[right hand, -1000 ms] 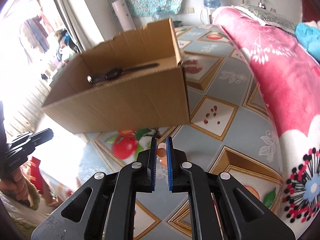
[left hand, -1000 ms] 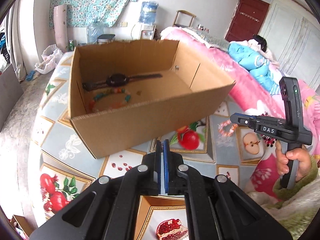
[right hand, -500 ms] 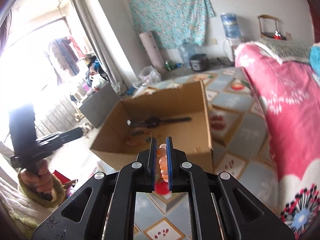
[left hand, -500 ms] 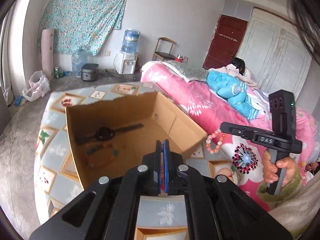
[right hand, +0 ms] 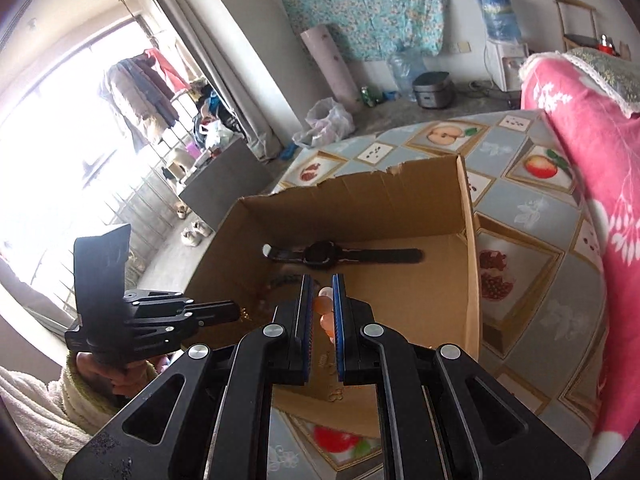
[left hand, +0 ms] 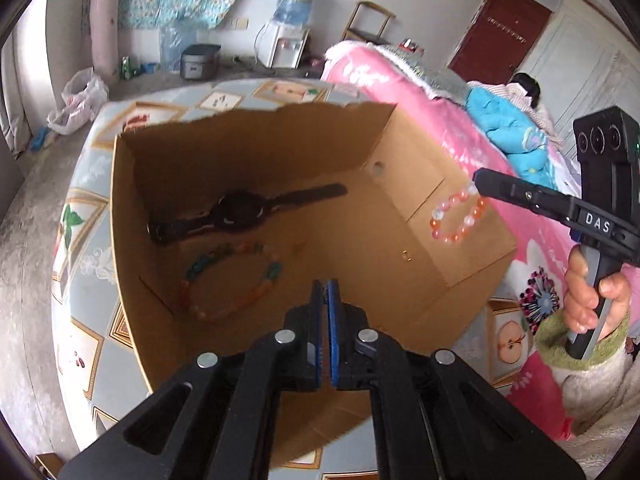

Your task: Organize jewelry

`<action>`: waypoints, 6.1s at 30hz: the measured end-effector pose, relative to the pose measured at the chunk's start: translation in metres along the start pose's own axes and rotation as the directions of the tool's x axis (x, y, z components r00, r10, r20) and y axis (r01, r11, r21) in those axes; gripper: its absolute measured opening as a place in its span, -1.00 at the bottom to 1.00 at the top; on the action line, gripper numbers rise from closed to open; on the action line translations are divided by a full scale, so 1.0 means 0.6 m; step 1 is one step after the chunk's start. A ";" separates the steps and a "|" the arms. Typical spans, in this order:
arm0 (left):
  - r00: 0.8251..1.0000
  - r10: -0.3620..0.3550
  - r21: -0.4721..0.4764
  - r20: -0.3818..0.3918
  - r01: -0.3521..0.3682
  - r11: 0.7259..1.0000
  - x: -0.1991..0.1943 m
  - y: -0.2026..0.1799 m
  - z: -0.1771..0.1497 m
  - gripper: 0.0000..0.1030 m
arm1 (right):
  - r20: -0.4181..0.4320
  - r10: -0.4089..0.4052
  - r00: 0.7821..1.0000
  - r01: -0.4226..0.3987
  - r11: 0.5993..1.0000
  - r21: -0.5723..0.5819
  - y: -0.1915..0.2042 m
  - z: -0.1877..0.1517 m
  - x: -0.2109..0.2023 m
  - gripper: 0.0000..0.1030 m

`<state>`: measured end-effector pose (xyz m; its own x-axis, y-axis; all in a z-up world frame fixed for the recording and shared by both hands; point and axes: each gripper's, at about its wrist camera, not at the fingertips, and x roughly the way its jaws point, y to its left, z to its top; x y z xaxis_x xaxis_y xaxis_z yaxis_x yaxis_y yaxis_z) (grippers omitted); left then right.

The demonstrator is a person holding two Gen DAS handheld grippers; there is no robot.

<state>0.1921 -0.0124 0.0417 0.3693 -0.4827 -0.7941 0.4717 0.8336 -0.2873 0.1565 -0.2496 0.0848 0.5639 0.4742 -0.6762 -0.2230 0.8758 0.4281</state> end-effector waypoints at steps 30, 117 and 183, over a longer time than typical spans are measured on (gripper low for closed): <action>0.992 0.059 -0.028 0.114 -0.056 0.998 -0.032 0.001 -0.008 -0.79 | -0.224 -0.185 0.957 0.174 0.982 -0.067 -0.023 0.050 0.095 -0.79; 0.867 0.498 -0.272 0.021 -0.474 0.837 -0.062 -0.080 -0.087 0.90 | -0.046 -0.454 0.890 0.455 0.890 0.016 0.076 -0.132 -0.031 0.84; 0.864 0.502 -0.268 0.034 -0.477 0.837 -0.071 -0.086 -0.092 0.90 | -0.033 -0.446 0.894 0.446 0.895 0.007 0.090 -0.128 -0.038 0.84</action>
<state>0.1079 -0.0204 0.0608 0.5832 -0.0072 -0.8123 0.0047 1.0000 -0.0056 0.0703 -0.2064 0.0772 0.5776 0.0367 -0.8155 0.0579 0.9946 0.0857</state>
